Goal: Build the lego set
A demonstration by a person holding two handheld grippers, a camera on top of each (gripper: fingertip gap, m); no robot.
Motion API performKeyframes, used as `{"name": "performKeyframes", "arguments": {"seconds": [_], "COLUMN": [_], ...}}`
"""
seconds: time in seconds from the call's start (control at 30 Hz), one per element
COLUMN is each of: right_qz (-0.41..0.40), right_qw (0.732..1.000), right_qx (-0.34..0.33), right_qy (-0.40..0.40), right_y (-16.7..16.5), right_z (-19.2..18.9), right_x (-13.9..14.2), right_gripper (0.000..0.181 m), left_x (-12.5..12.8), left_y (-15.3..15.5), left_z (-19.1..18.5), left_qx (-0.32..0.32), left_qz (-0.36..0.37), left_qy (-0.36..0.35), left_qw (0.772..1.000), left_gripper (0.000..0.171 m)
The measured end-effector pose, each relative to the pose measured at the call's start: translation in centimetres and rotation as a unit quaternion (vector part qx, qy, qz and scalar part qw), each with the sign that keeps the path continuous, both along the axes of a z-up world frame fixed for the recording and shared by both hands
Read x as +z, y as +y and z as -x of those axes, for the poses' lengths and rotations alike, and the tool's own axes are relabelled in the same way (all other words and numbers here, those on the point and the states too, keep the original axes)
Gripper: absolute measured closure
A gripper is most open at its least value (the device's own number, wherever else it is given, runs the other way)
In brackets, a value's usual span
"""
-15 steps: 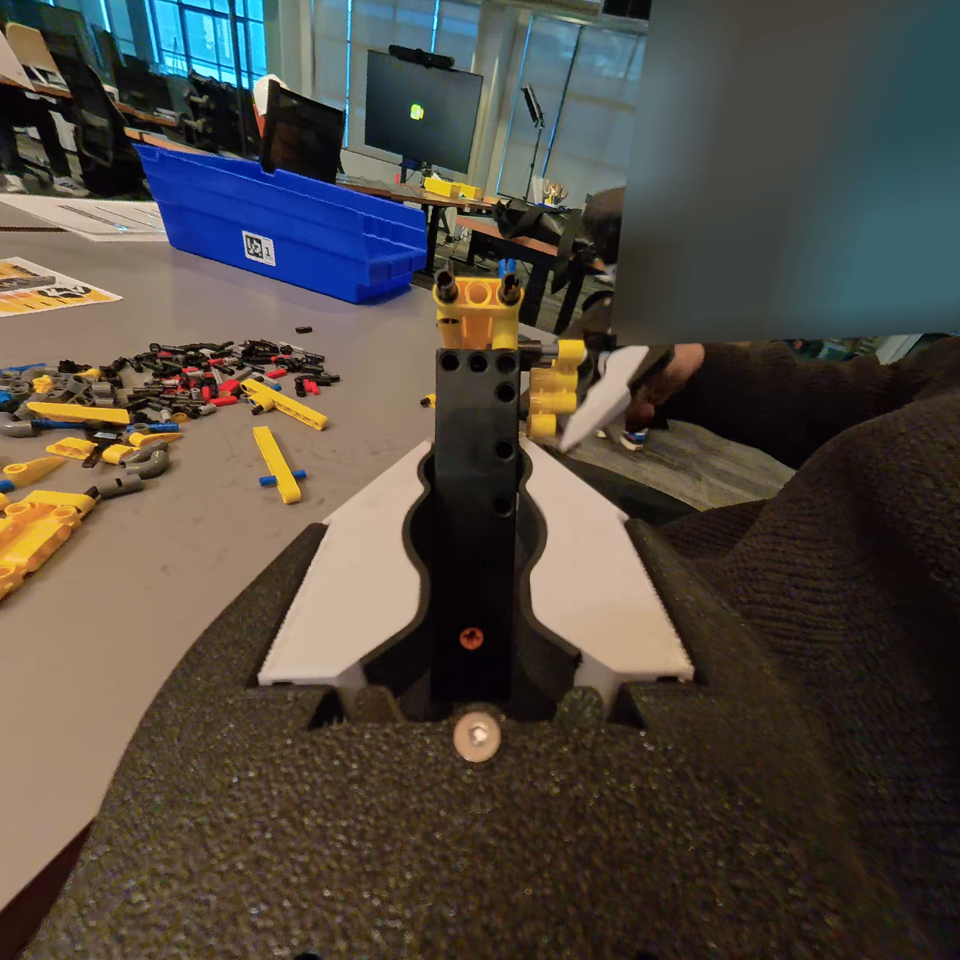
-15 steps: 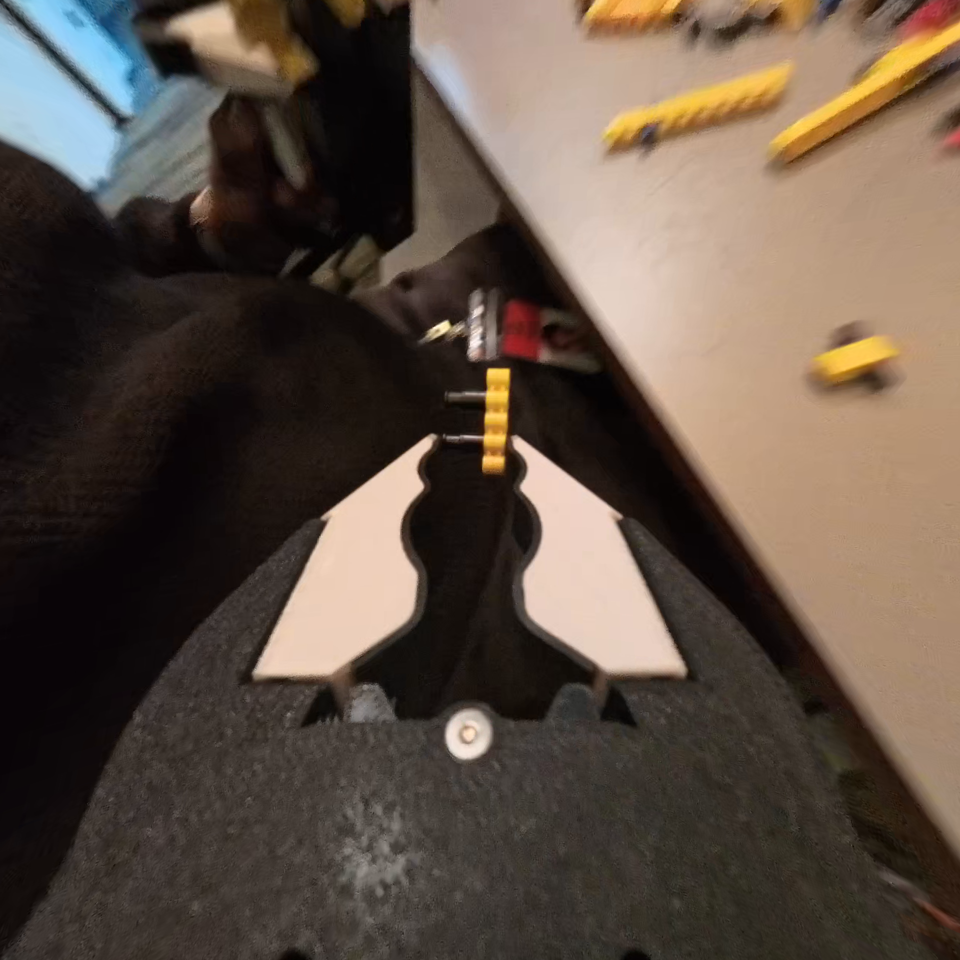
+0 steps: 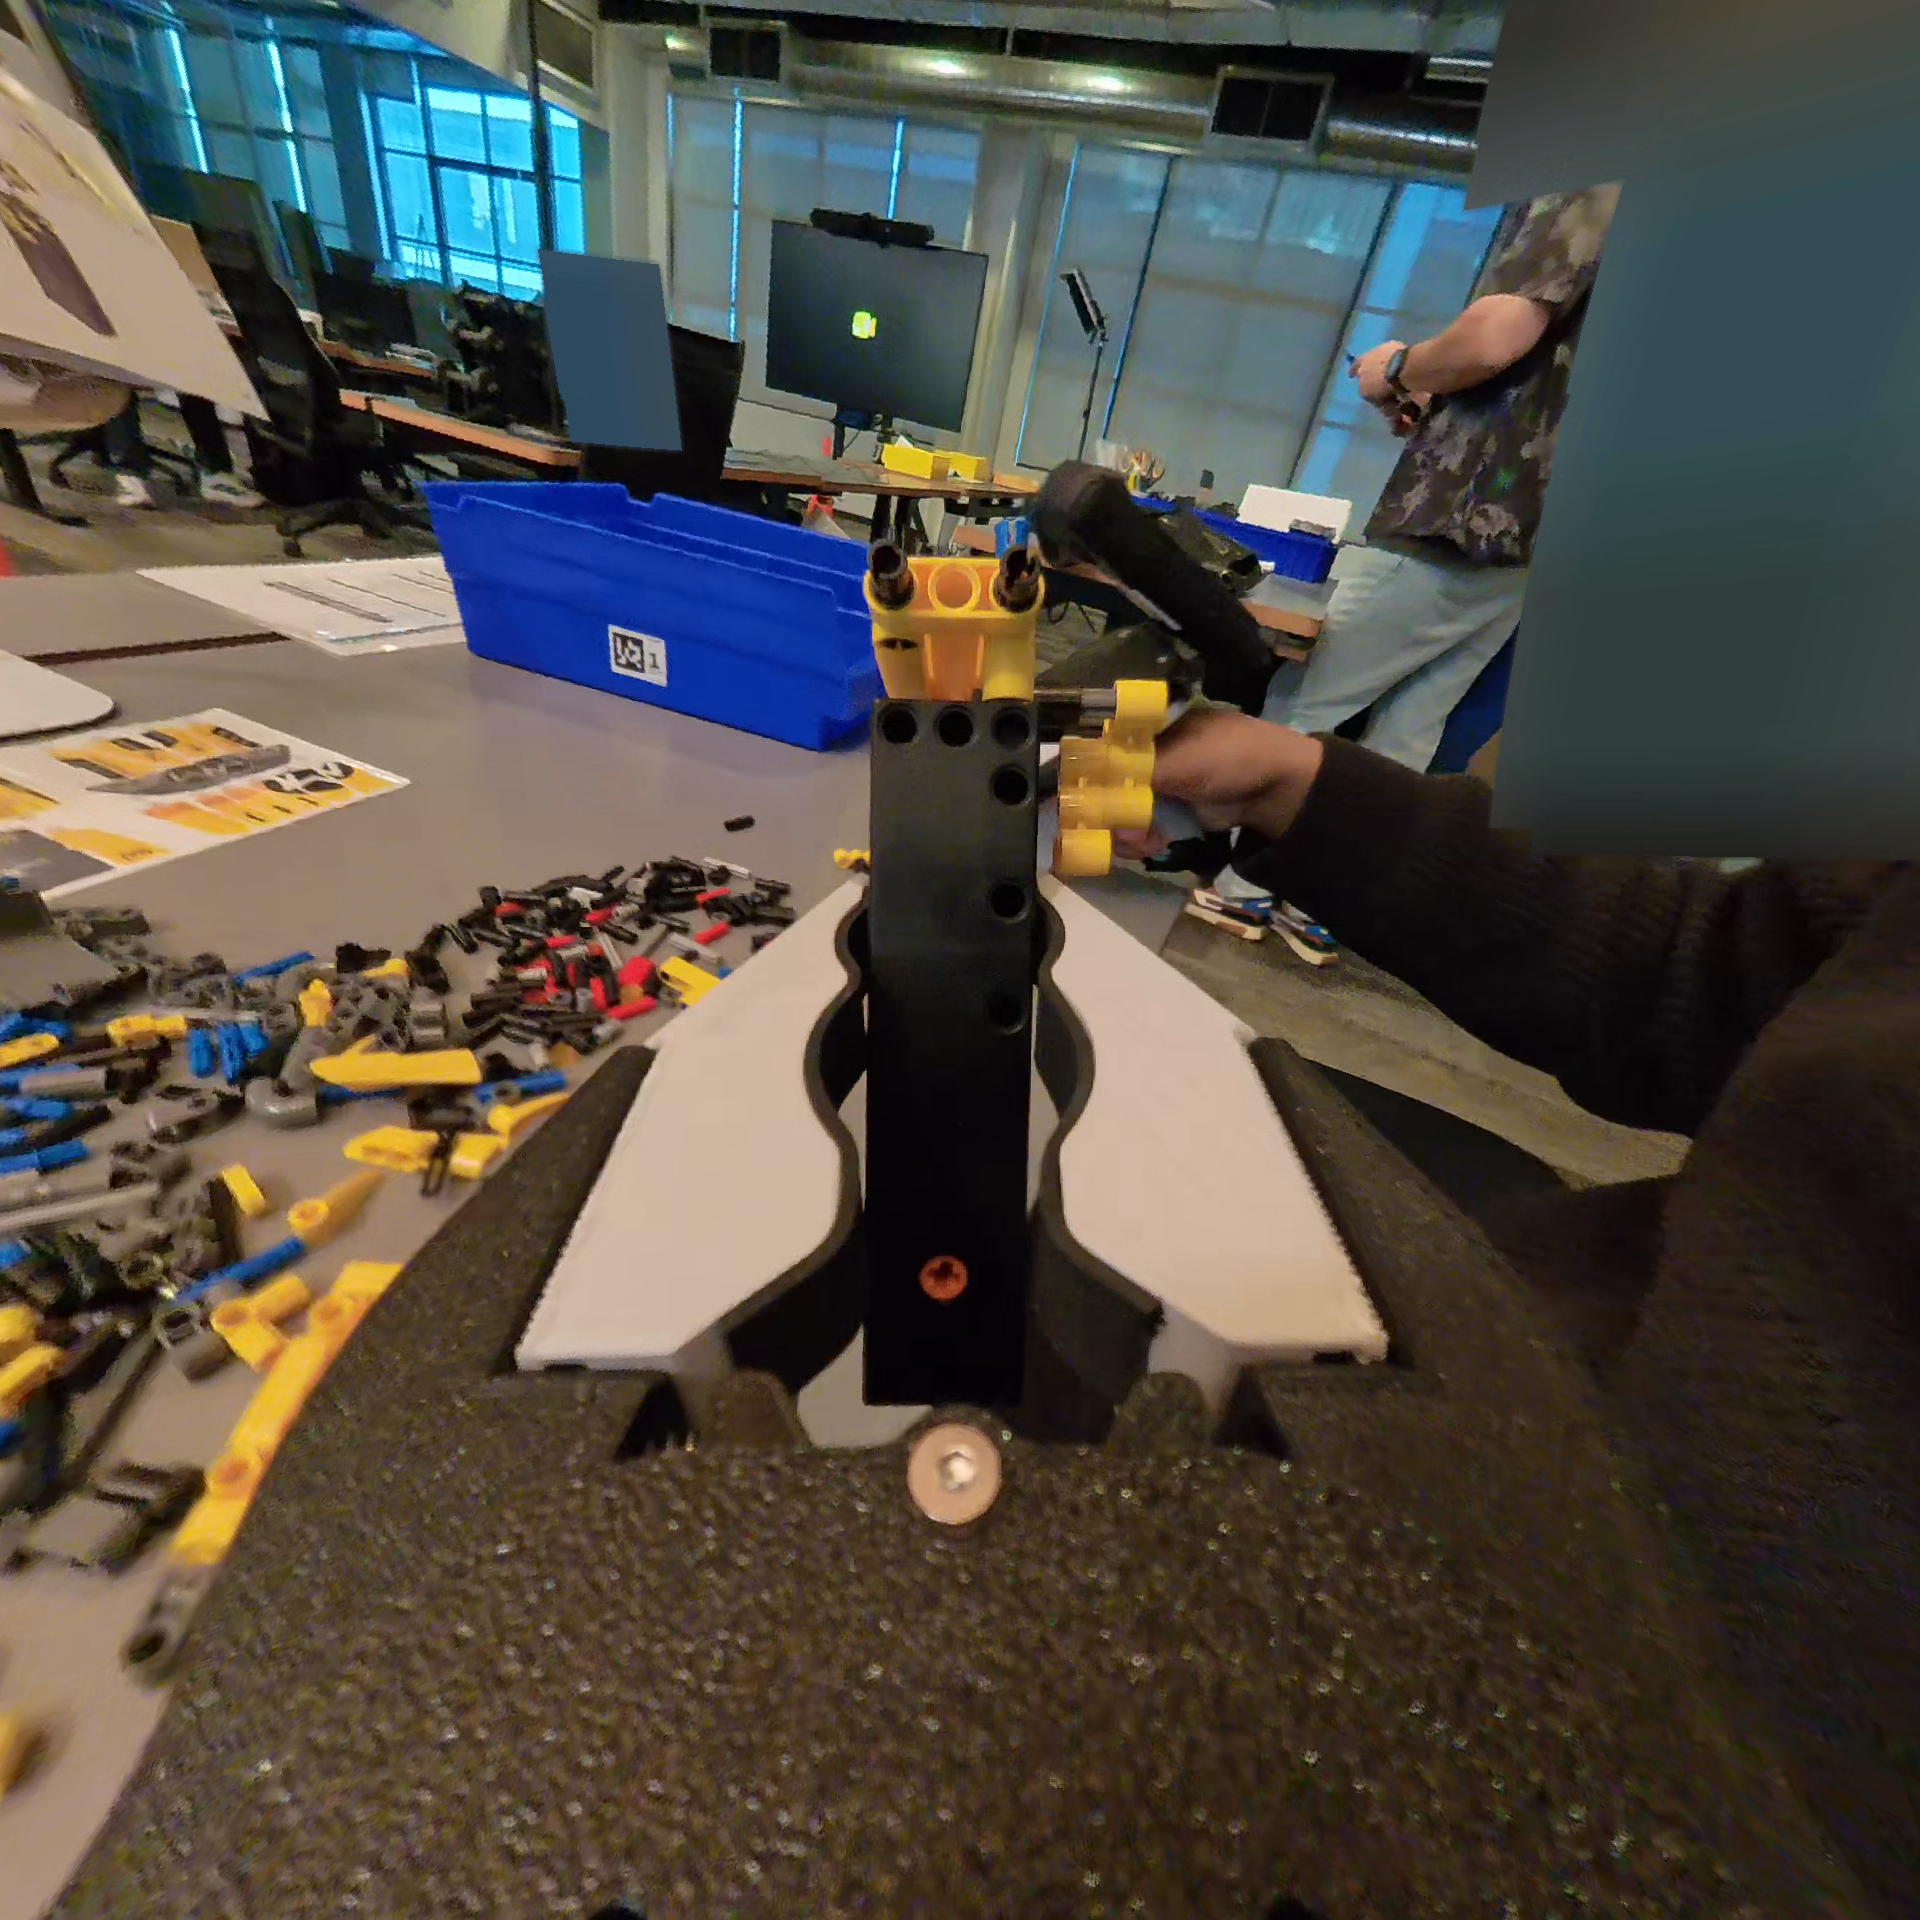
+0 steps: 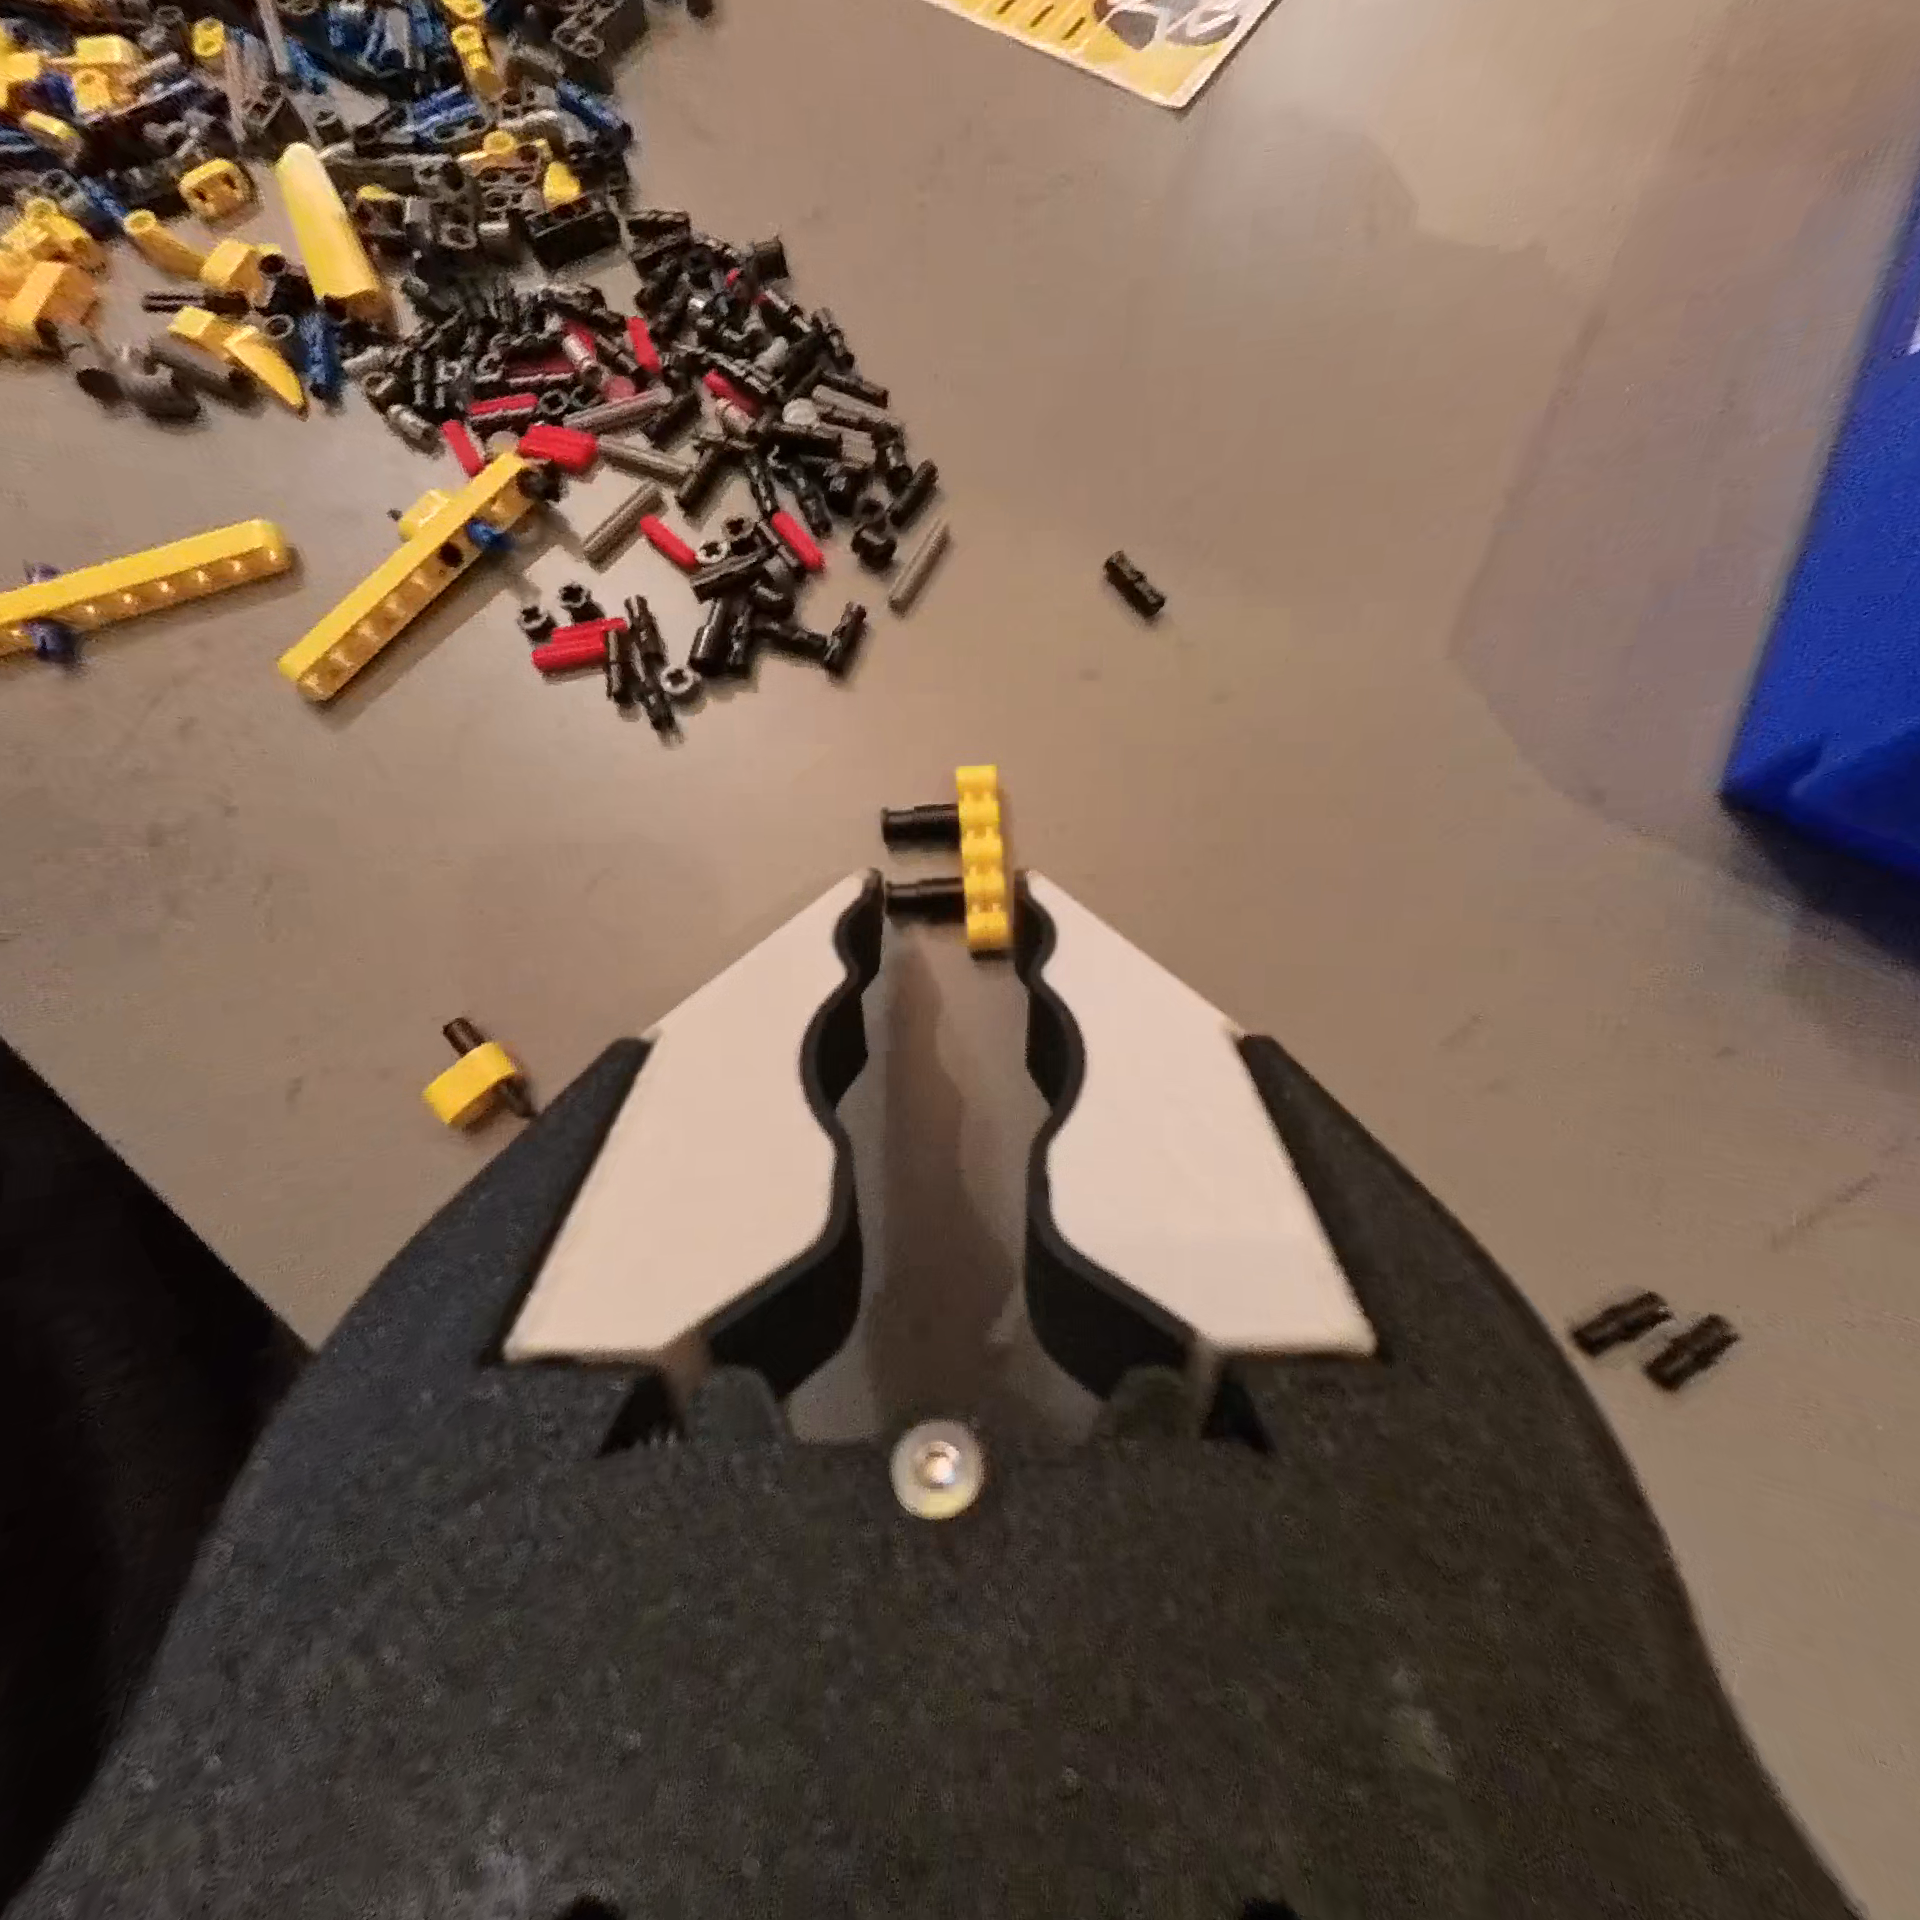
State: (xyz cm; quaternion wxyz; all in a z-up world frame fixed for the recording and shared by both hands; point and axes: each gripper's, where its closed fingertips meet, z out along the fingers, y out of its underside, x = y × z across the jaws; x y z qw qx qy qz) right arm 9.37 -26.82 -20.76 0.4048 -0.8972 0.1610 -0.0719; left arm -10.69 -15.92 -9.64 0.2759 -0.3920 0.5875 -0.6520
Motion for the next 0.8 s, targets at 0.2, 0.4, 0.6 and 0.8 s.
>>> {"name": "performKeyframes", "arguments": {"seconds": [0.2,0.4,0.6,0.8], "right_qz": [-0.179,-0.39,-0.375,-0.412], "right_qw": [0.981,0.918,0.908,0.894], "right_qx": [-0.041,-0.047,-0.107,-0.114], "right_qy": [-0.064,-0.054,-0.151,-0.134], "right_y": [0.0,3.3,2.8,1.7], "right_z": [-2.1,-2.9,-4.9,-4.8], "right_x": [8.1,14.5,11.4,12.0], "right_gripper": [0.156,0.157,0.165,0.169], "left_x": [1.2,2.6,1.4,1.5], "left_y": [1.6,3.2,3.9,3.7], "left_z": [-4.6,-9.7,-9.9,-9.4], "left_qx": [-0.013,-0.032,-0.049,-0.05], "left_qz": [-0.009,0.001,0.043,0.035], "left_qy": [-0.017,-0.041,-0.033,-0.044], "left_qw": [1.0,0.999,0.997,0.997], "left_gripper": [0.146,0.146,0.146,0.146]}}
